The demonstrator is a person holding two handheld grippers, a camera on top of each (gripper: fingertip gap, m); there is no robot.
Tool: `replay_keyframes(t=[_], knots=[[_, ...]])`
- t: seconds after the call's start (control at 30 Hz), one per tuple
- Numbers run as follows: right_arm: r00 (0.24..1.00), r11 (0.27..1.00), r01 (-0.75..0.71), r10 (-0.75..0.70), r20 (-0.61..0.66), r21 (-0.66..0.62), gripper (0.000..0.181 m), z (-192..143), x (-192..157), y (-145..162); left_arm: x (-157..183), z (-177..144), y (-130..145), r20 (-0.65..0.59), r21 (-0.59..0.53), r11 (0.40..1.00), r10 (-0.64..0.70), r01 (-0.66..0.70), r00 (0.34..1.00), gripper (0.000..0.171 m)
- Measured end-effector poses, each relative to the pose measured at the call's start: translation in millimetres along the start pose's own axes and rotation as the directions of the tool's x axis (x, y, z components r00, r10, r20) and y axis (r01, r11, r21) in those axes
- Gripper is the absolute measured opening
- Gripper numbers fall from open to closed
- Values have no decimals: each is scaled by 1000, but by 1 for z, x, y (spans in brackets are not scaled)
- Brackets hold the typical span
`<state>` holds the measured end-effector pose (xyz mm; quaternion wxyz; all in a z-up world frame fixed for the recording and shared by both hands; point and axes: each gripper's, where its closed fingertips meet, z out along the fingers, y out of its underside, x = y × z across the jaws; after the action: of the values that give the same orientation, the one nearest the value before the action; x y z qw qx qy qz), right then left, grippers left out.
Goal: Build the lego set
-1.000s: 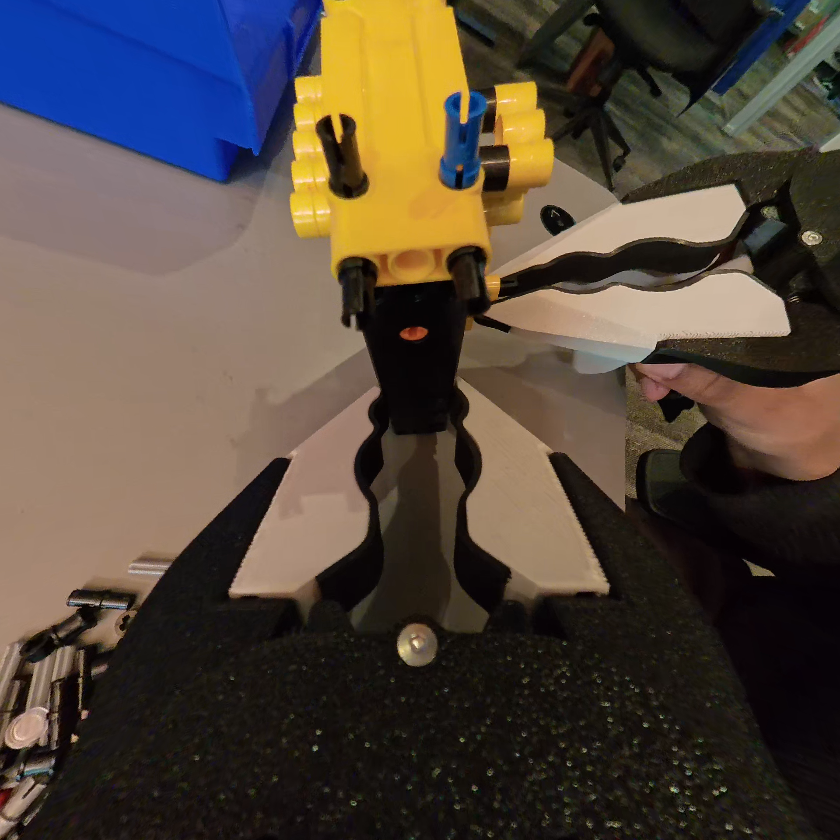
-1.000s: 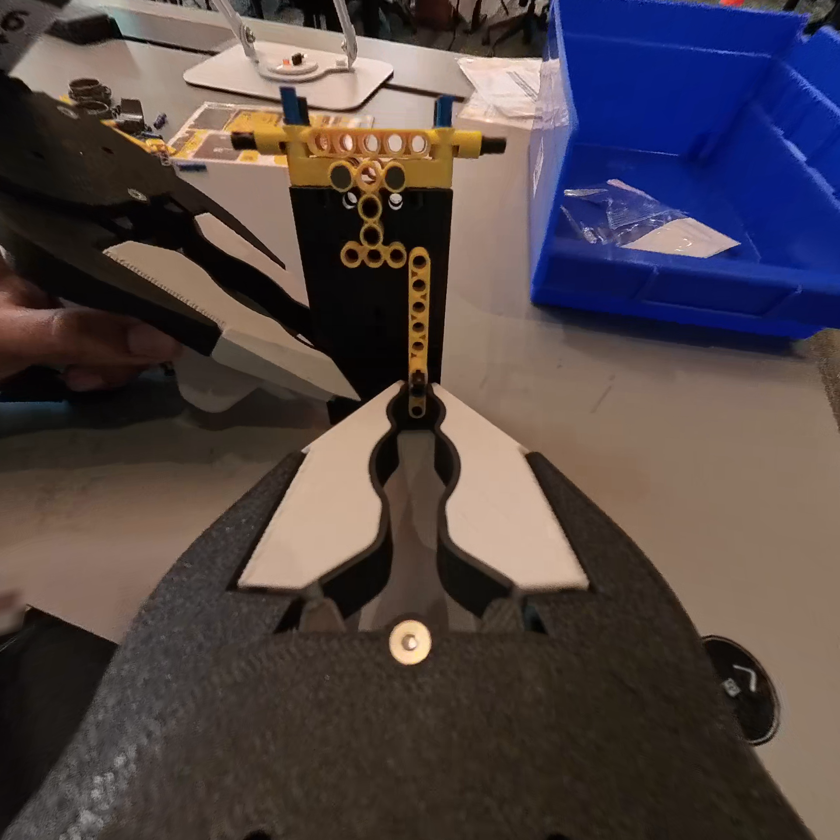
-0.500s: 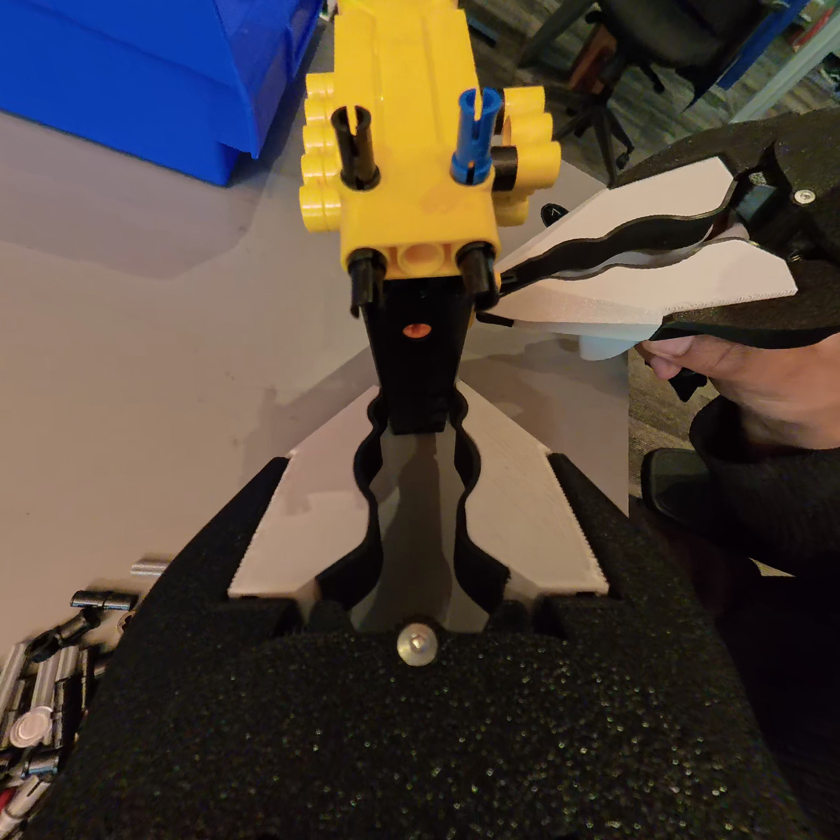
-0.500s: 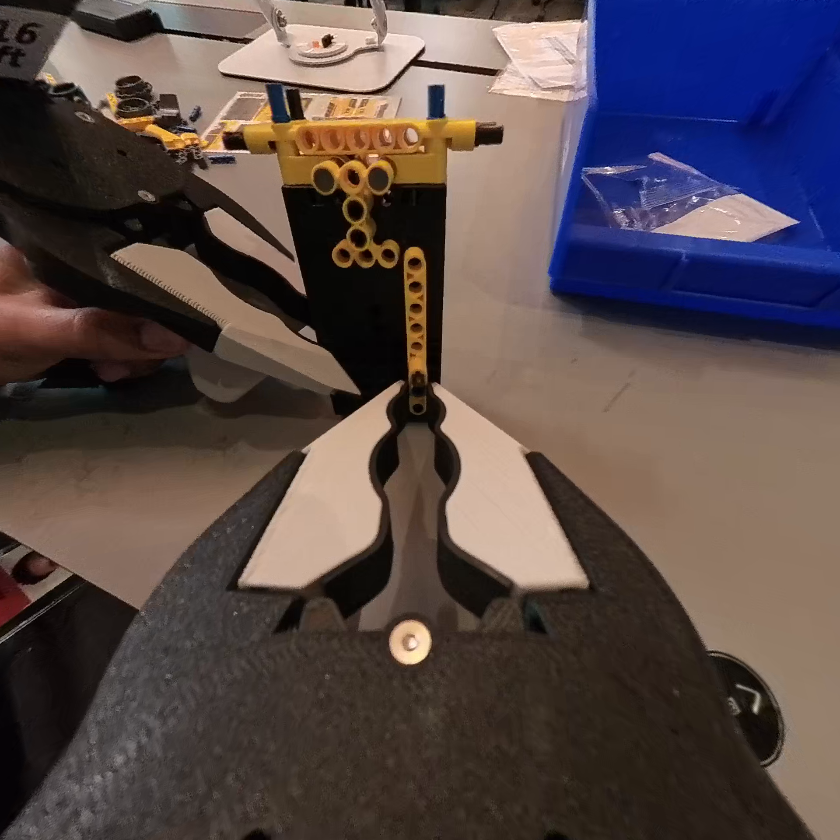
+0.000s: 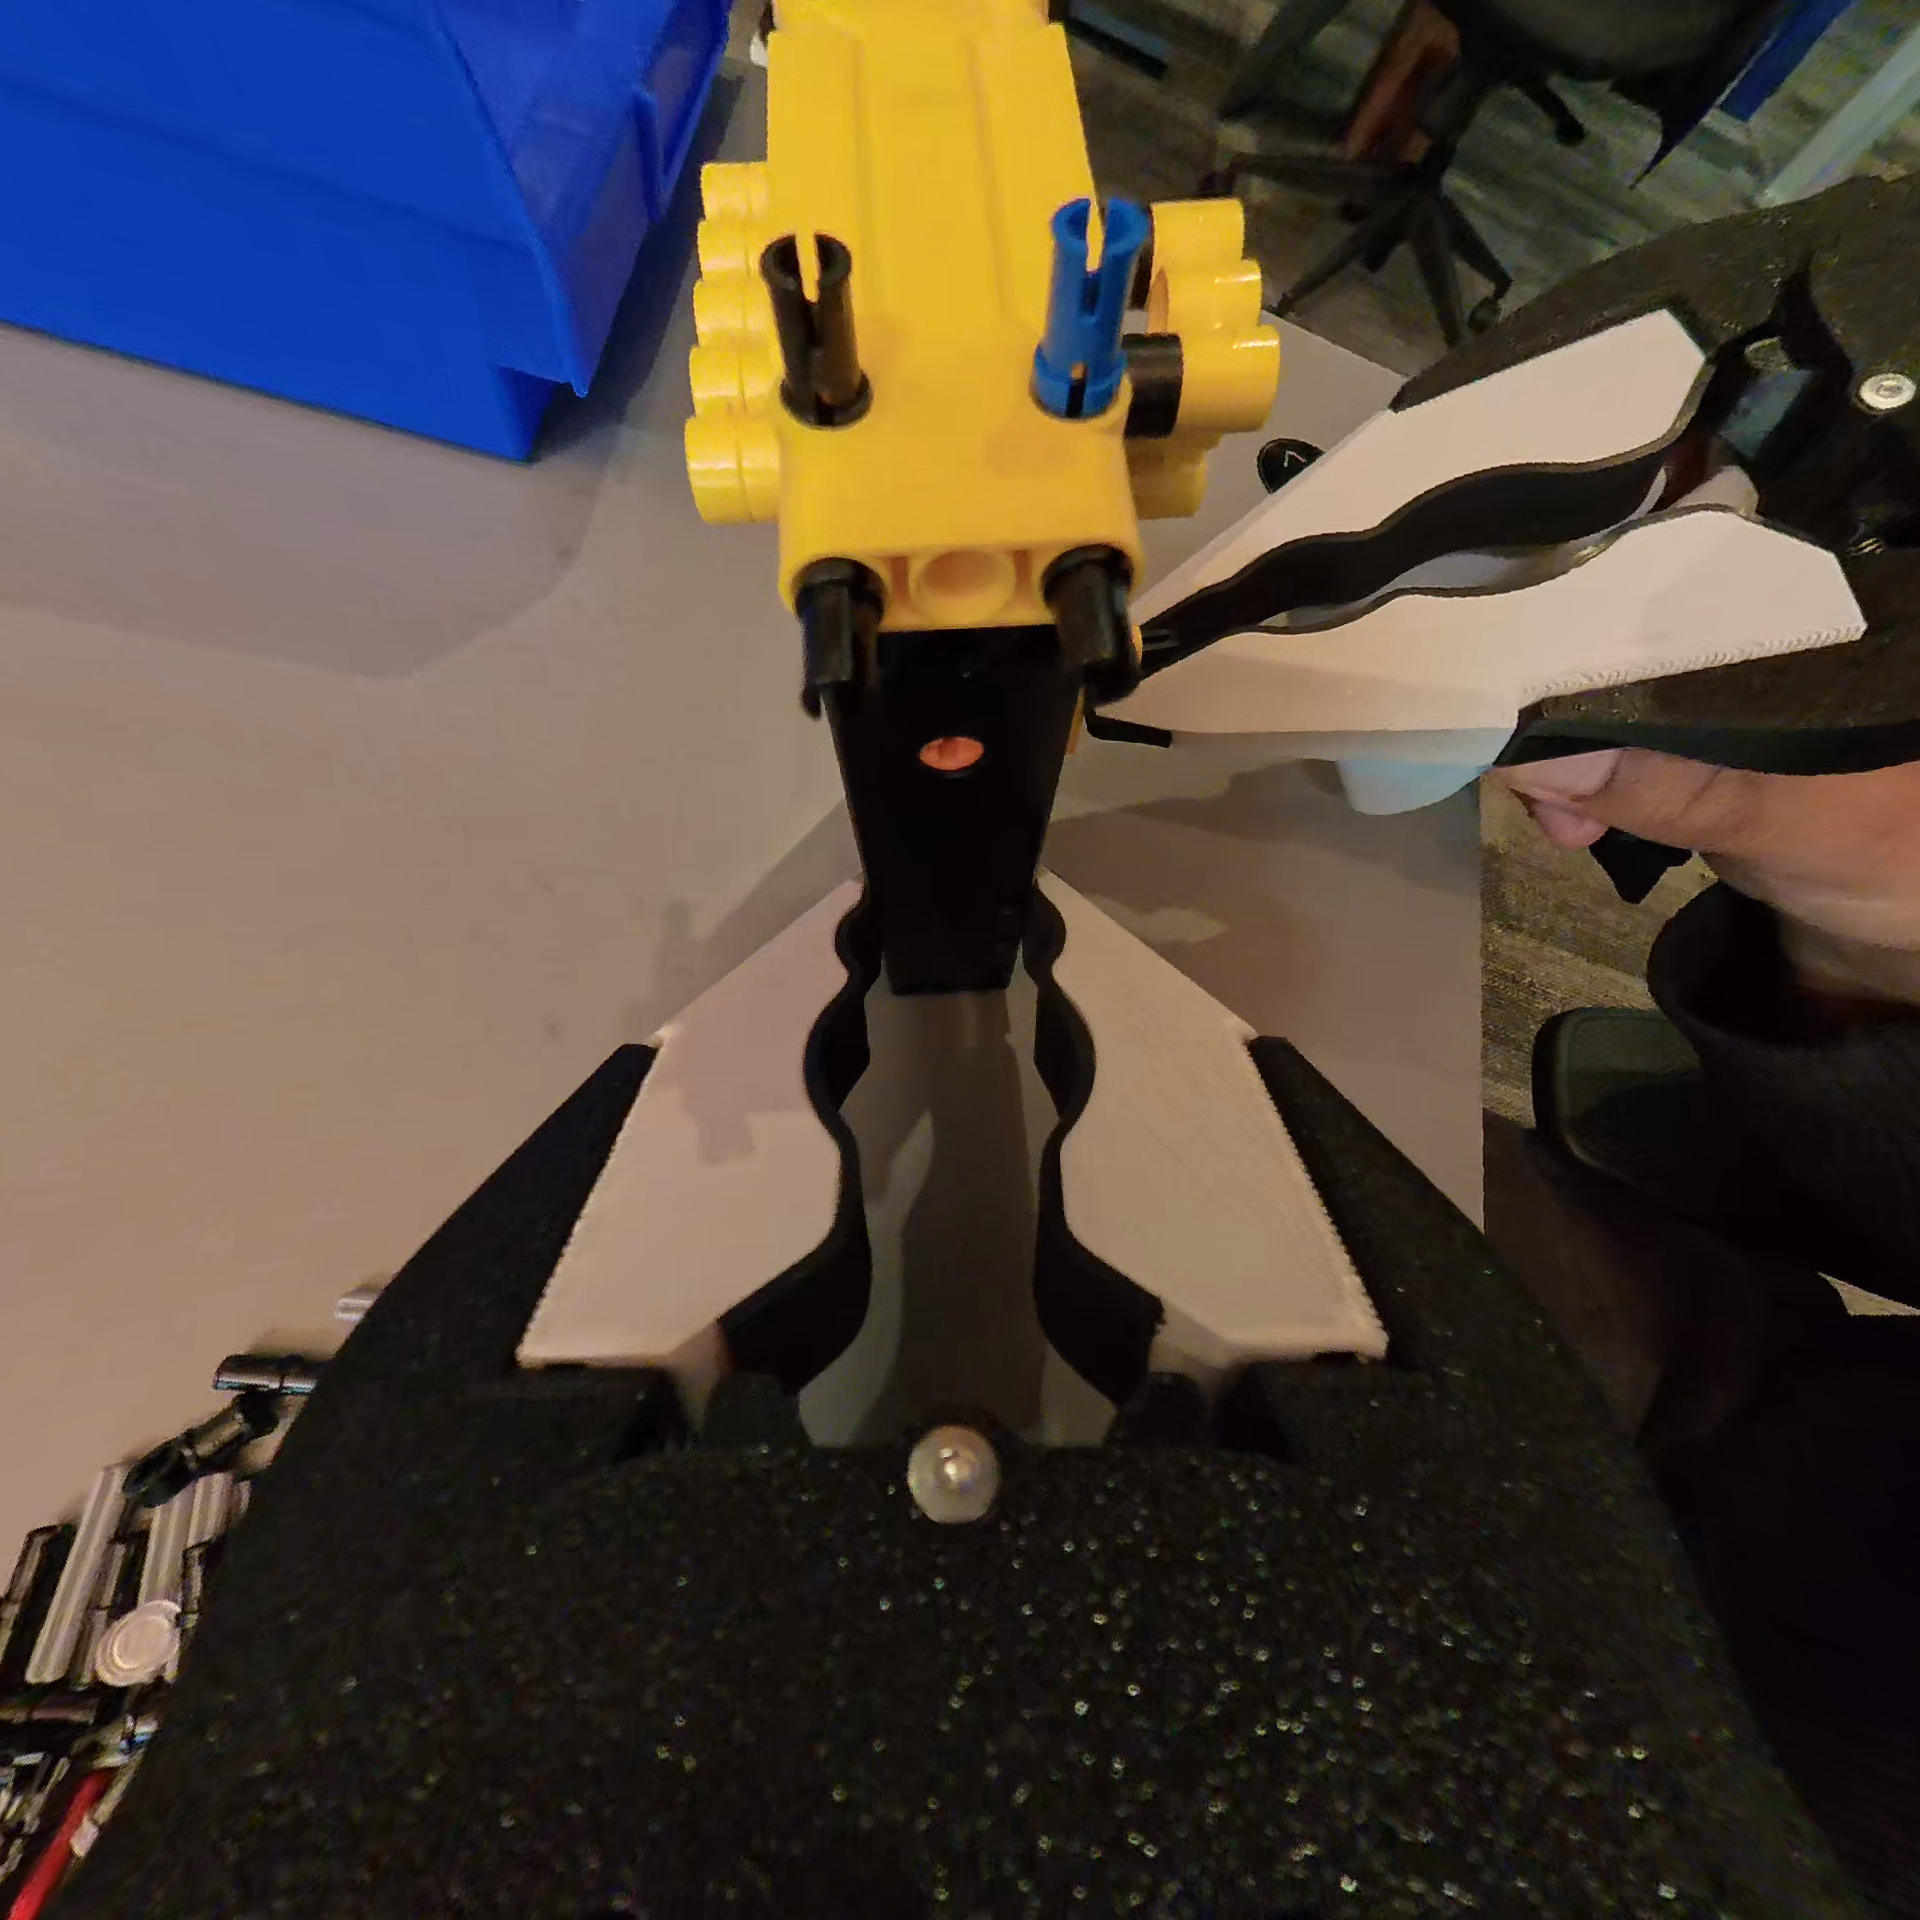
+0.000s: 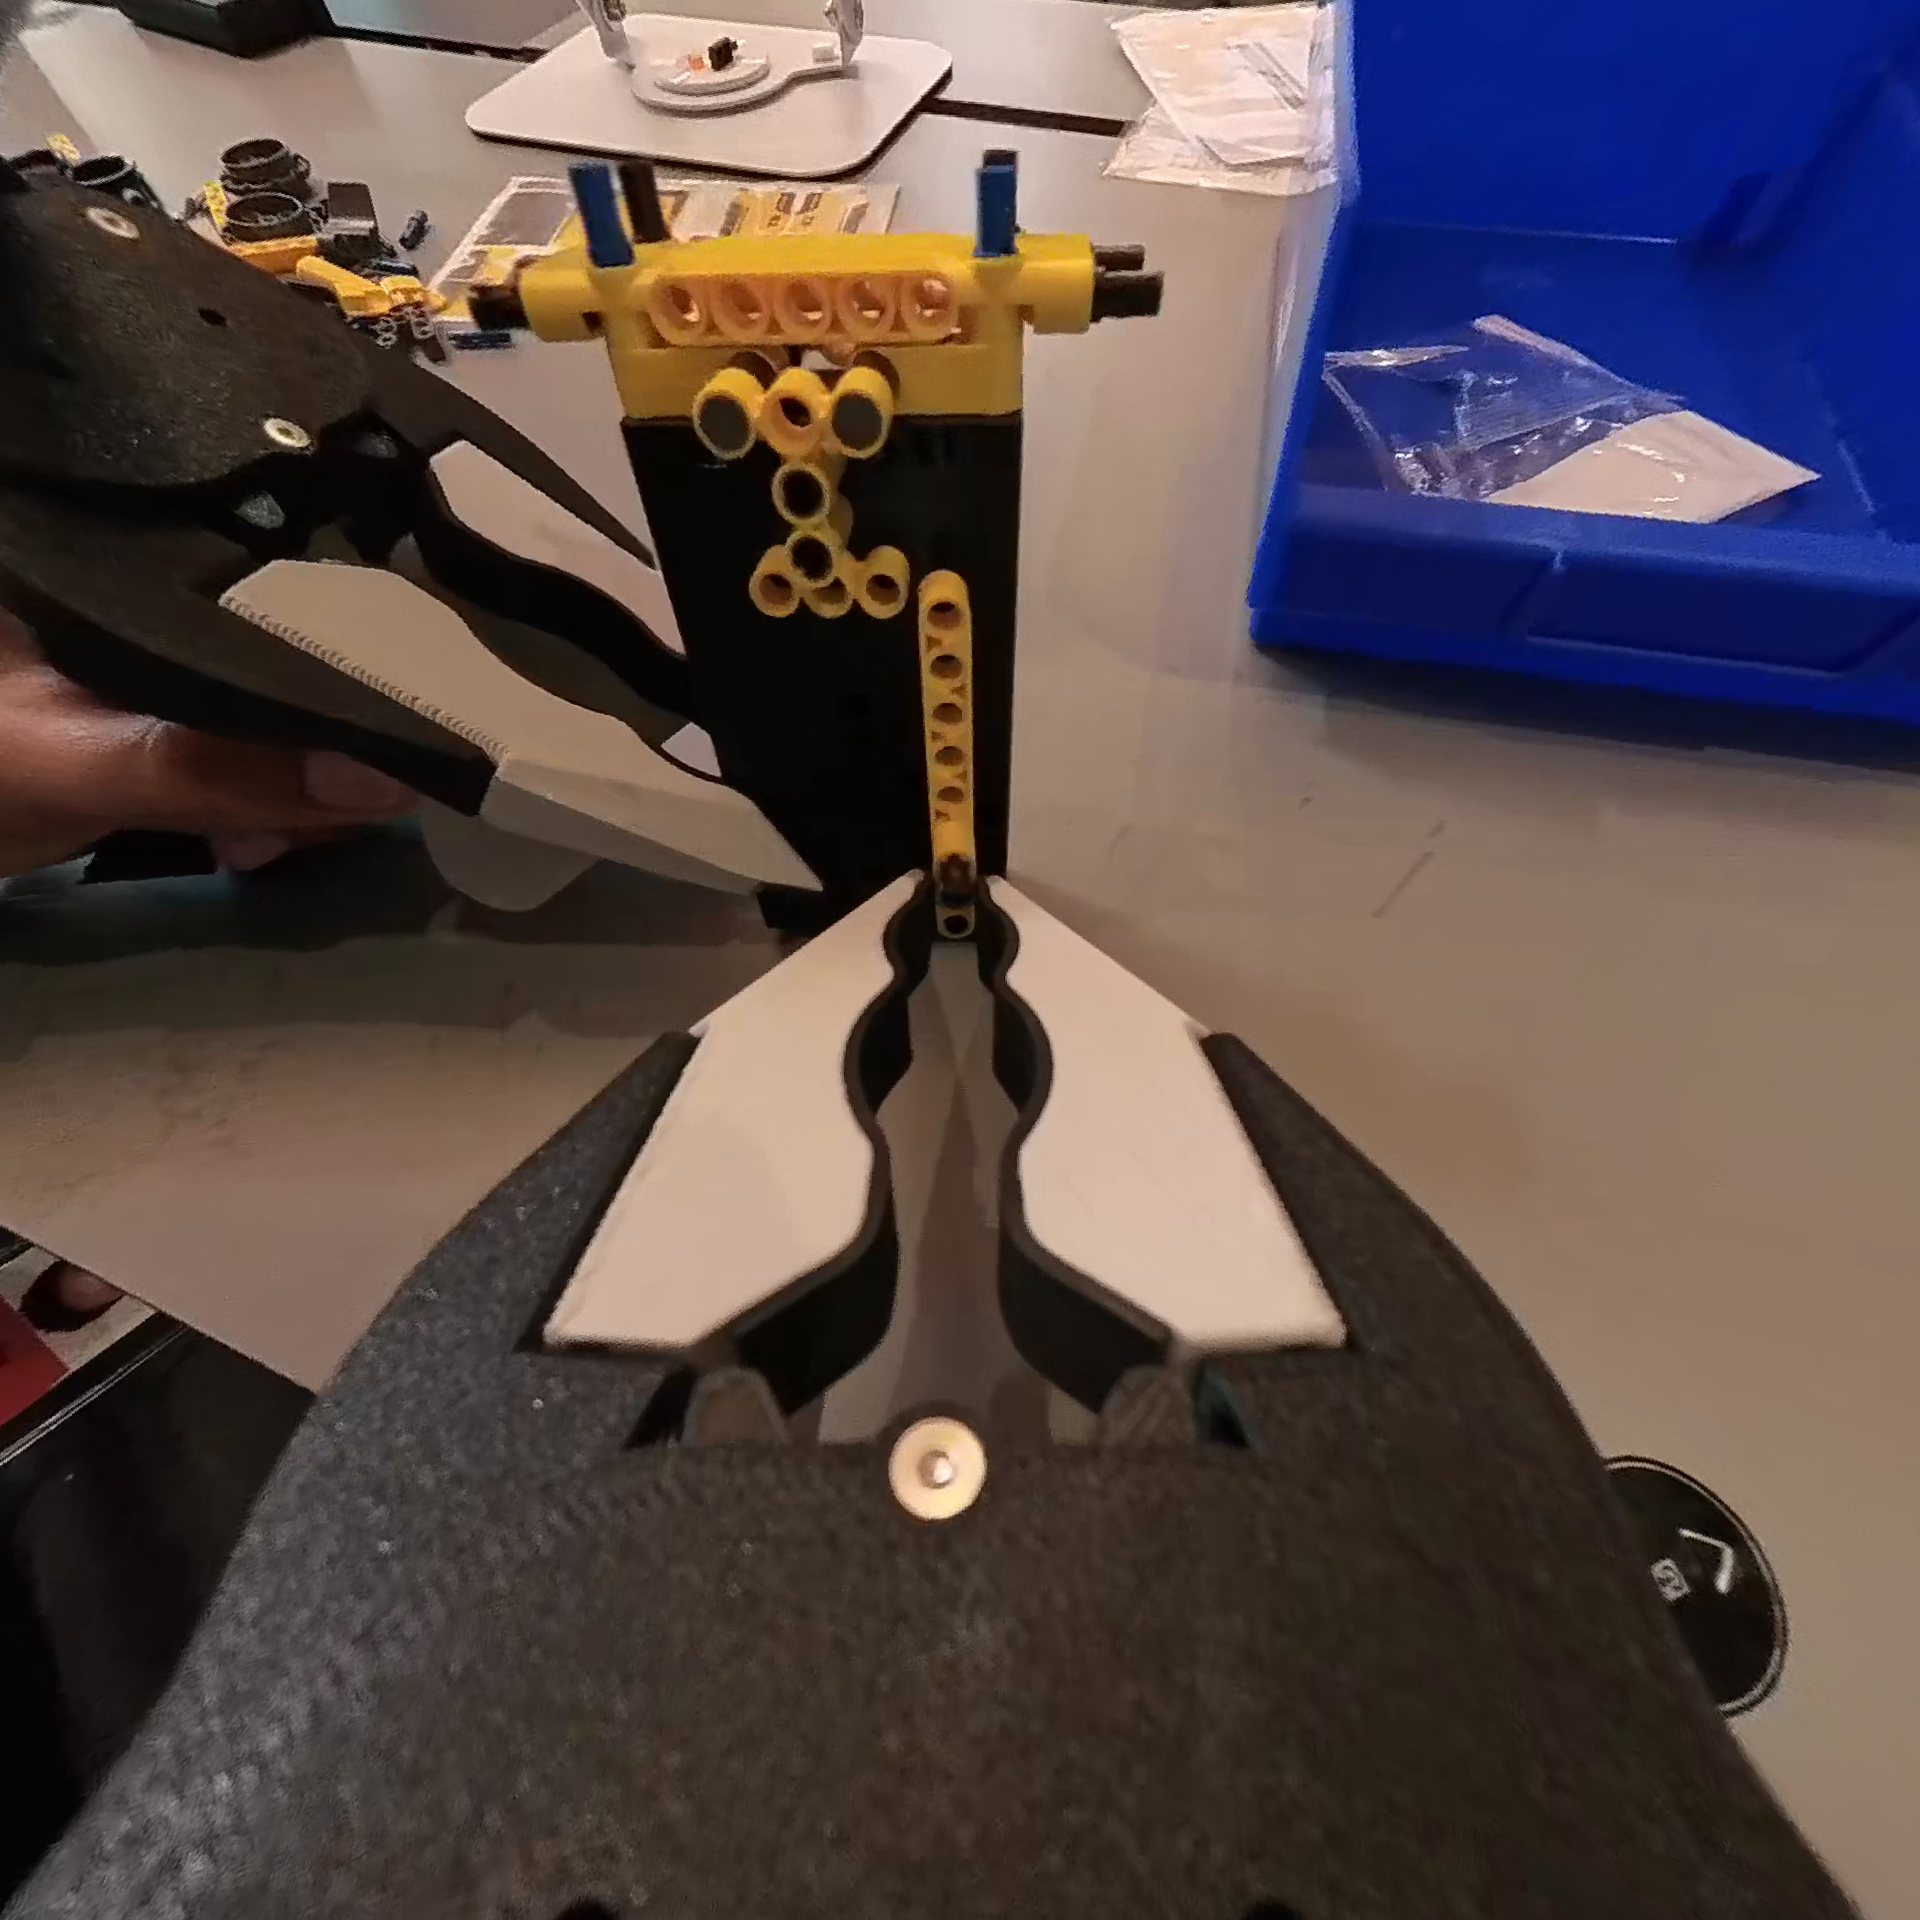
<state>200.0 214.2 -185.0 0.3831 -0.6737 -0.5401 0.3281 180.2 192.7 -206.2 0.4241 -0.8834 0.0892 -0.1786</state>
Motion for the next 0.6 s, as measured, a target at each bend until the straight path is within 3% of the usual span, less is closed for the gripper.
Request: replay_keyframes(t=[0.2, 0.6], knots=[[998, 999, 37, -38, -41, -14, 7, 1, 0, 1, 0, 1, 1, 37, -11, 998, 66, -66, 997, 26], [996, 996, 76, -78, 52, 48, 6, 1, 0, 4, 1, 2, 2, 51, -40, 970, 242, -240, 969, 26]])
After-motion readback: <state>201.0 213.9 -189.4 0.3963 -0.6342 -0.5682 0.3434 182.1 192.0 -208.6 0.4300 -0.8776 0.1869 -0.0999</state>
